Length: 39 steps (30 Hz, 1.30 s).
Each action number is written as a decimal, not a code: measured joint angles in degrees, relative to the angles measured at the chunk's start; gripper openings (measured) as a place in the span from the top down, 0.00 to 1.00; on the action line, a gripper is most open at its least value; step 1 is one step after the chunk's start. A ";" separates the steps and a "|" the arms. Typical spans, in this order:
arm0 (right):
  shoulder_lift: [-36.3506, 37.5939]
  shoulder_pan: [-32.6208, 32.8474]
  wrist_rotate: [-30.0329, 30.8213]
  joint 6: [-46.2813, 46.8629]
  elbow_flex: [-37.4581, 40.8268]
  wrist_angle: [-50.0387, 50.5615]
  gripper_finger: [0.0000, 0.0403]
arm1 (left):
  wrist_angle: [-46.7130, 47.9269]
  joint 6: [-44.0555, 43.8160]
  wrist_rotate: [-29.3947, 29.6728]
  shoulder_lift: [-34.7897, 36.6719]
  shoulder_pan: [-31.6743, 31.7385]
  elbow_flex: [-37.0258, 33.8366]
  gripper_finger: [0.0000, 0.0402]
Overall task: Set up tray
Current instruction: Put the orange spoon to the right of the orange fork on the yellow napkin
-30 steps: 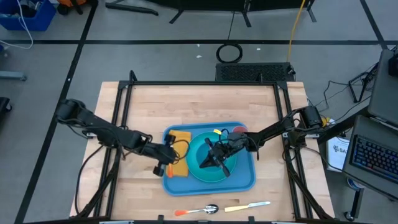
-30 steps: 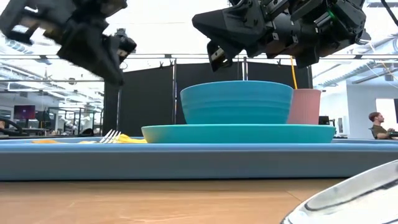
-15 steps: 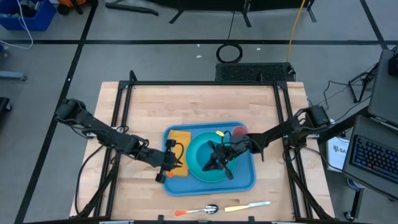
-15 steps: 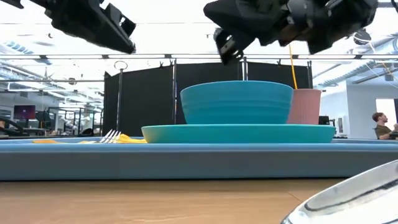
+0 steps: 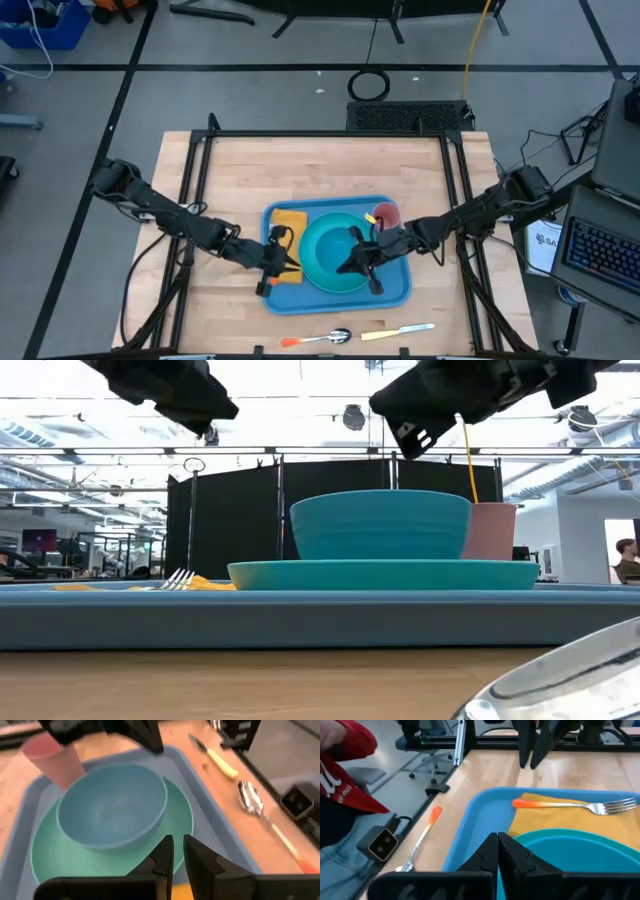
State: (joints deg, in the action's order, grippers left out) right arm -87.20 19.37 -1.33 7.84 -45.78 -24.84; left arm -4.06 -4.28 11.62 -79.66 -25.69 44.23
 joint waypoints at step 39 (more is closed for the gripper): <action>-0.04 2.04 -0.25 -9.76 0.04 9.29 1.00 | 8.39 -30.28 -12.28 -23.08 -8.60 21.76 0.88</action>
State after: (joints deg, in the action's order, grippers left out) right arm -87.24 21.41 -1.58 -1.92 -45.74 -15.55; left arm 4.34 -34.56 -0.66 -102.73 -34.28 65.99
